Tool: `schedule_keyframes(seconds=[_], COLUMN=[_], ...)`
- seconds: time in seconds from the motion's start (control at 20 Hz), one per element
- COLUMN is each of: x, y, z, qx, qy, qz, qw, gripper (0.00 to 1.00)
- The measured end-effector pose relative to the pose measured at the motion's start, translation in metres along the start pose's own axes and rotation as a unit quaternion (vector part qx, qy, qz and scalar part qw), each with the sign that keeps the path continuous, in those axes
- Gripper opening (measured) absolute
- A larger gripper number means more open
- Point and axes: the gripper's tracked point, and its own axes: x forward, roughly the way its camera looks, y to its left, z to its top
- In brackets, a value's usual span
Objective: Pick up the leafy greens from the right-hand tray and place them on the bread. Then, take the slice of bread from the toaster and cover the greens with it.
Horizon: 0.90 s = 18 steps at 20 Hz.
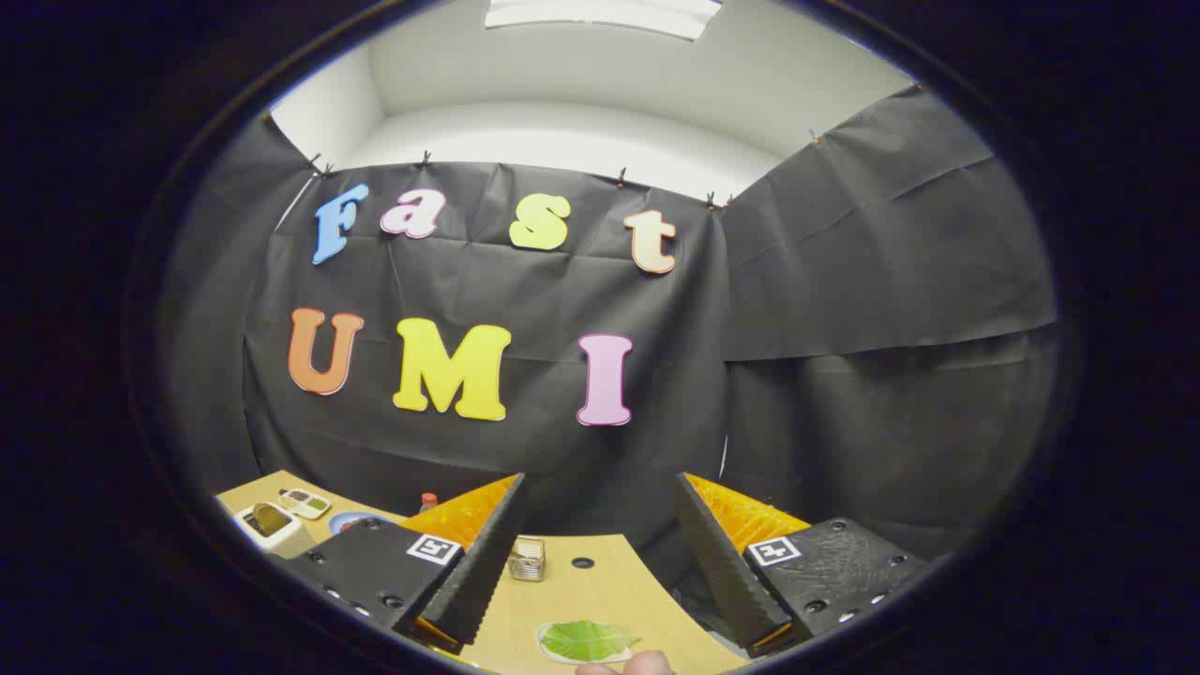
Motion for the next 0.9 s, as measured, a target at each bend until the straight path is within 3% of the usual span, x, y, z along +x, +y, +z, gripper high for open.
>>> schedule_keyframes(seconds=[0.65,0.9], x=[-0.002,-0.003], y=[0.049,0.060], z=[-0.003,0.001], qx=[0.033,0.032], qy=[0.017,0.012], qz=[0.061,0.065], qw=[0.997,0.997], gripper=[0.95,0.95])
